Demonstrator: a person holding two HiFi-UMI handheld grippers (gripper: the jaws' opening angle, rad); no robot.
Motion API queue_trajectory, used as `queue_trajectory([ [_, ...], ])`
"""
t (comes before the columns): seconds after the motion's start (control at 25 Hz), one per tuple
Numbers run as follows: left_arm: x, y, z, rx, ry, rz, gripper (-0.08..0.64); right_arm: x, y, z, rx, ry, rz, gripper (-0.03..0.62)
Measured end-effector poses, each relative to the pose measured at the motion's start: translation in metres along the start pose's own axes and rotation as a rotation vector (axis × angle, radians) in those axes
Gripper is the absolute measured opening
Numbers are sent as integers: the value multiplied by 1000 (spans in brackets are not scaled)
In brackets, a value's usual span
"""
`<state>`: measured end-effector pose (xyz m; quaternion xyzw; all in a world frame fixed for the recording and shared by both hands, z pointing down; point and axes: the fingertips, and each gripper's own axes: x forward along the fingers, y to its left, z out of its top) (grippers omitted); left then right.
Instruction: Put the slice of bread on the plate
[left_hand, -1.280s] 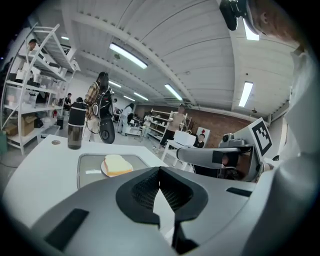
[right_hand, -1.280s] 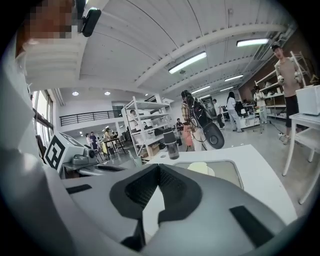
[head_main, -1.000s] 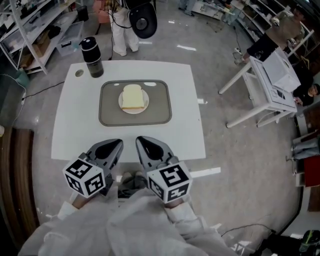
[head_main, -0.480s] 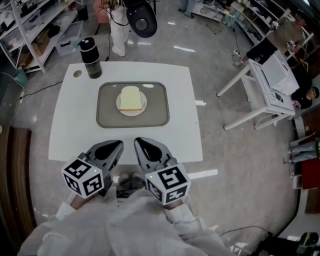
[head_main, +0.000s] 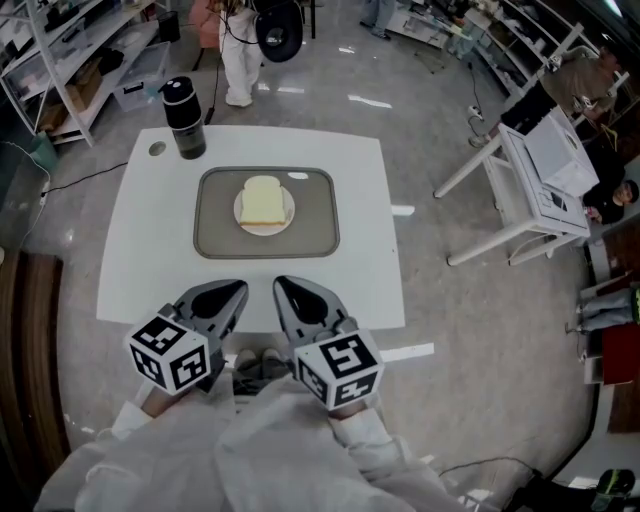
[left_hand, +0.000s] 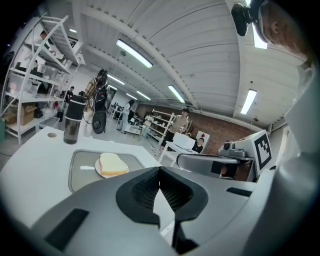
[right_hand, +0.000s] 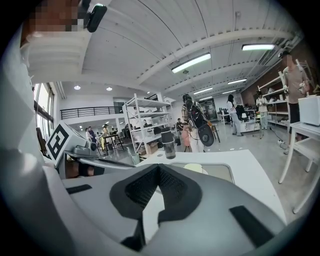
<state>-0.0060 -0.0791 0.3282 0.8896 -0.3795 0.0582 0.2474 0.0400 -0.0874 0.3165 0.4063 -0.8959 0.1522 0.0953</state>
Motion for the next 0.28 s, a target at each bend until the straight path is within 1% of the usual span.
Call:
queue_trajectory([
  [0.28, 2, 3, -2, 5, 12, -1, 9, 4, -1, 2, -3, 2, -2, 14],
])
